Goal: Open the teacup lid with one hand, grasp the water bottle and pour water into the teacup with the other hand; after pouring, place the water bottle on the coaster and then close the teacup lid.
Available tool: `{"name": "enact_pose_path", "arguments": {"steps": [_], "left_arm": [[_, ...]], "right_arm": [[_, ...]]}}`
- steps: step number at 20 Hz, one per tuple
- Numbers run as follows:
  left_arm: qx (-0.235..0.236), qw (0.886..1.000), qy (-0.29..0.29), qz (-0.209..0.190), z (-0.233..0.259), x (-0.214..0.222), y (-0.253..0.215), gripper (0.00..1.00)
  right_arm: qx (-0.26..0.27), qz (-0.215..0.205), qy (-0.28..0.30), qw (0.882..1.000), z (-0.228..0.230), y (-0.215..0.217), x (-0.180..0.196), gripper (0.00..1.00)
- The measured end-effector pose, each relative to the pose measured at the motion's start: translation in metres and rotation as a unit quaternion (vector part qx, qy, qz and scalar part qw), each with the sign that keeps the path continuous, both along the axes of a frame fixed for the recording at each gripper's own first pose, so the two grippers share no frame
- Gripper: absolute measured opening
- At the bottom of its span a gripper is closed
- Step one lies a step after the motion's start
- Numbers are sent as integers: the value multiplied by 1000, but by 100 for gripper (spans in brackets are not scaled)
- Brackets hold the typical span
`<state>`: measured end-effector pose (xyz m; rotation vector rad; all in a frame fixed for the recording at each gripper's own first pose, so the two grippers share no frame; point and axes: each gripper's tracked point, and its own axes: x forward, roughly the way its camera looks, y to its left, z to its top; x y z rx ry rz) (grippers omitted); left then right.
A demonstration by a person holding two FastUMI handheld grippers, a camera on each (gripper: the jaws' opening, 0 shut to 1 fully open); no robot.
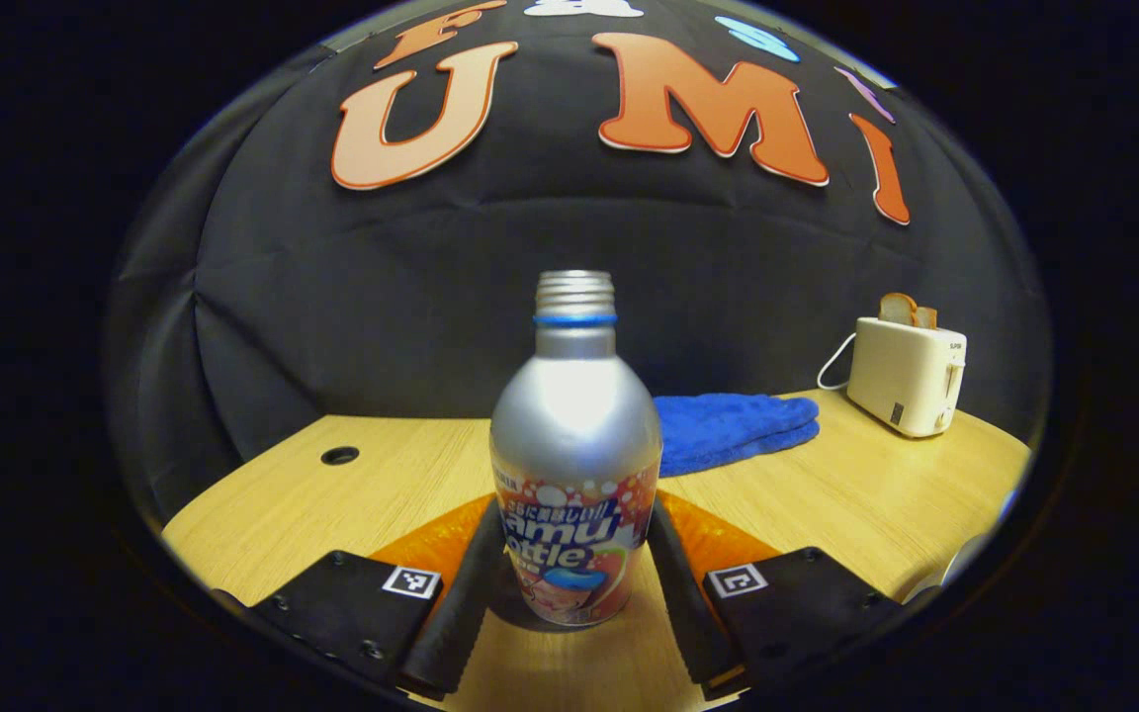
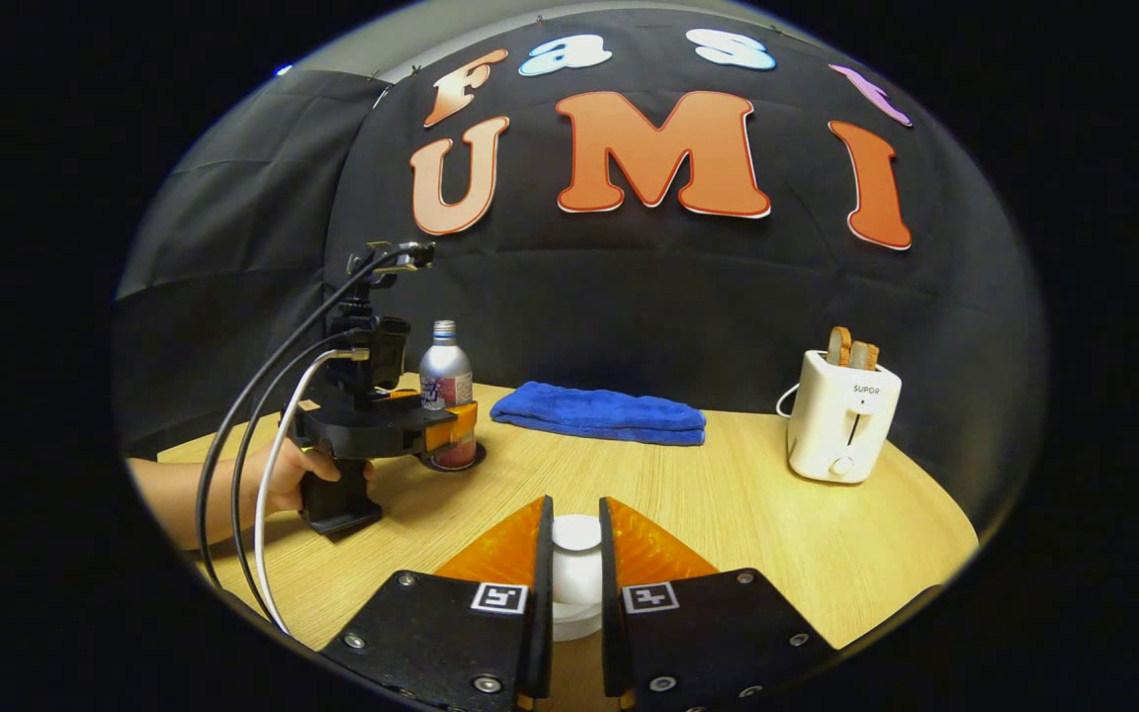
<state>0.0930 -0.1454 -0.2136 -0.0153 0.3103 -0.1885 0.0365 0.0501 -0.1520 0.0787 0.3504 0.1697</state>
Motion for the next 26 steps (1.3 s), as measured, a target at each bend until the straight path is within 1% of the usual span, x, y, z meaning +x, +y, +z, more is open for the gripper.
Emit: {"name": "enact_pose_path", "arguments": {"steps": [3, 6, 7, 9, 12, 13, 14, 18, 19, 20, 23, 25, 26], "left_arm": [[-5, 1000, 3, 2, -5, 3, -2, 82], [3, 1000, 15, -3, -9, -2, 0, 83], [0, 1000, 15, -4, -8, -3, 0, 87], [-7, 1000, 16, -6, -7, -4, -1, 88], [-8, 1000, 21, -14, -8, -7, -2, 88], [-7, 1000, 19, -16, -7, -7, -2, 84], [-5, 1000, 17, -16, -6, -6, -1, 89], [-4, 1000, 13, -23, 1, -8, -1, 89], [-4, 1000, 10, -24, 1, -9, -1, 94], [2, 1000, 4, -28, 2, -9, -2, 89], [20, 999, 5, -33, 2, -8, -1, 90], [24, 999, -1, -34, 8, -4, -2, 89], [27, 999, -1, -36, 7, -3, -4, 90]], "right_arm": [[1, 5, 9, 1000, -6, 5, 1, 20], [1, 10, 17, 1000, -12, 11, 1, 21], [1, 12, 19, 1000, -13, 13, 0, 21], [0, 15, 22, 1000, -16, 16, -1, 21], [-9, 18, 29, 999, -24, 18, -2, 20], [-10, 18, 31, 999, -27, 18, -1, 21], [-11, 18, 32, 999, -28, 19, -1, 21], [-16, 12, 34, 999, -34, 16, 0, 20], [-14, 13, 31, 999, -33, 15, 1, 21], [-11, 13, 32, 999, -34, 16, 0, 21], [-9, 13, 32, 999, -34, 16, 2, 21], [-8, 11, 33, 999, -34, 17, 2, 22], [-7, 11, 33, 999, -34, 17, 2, 24]]}}
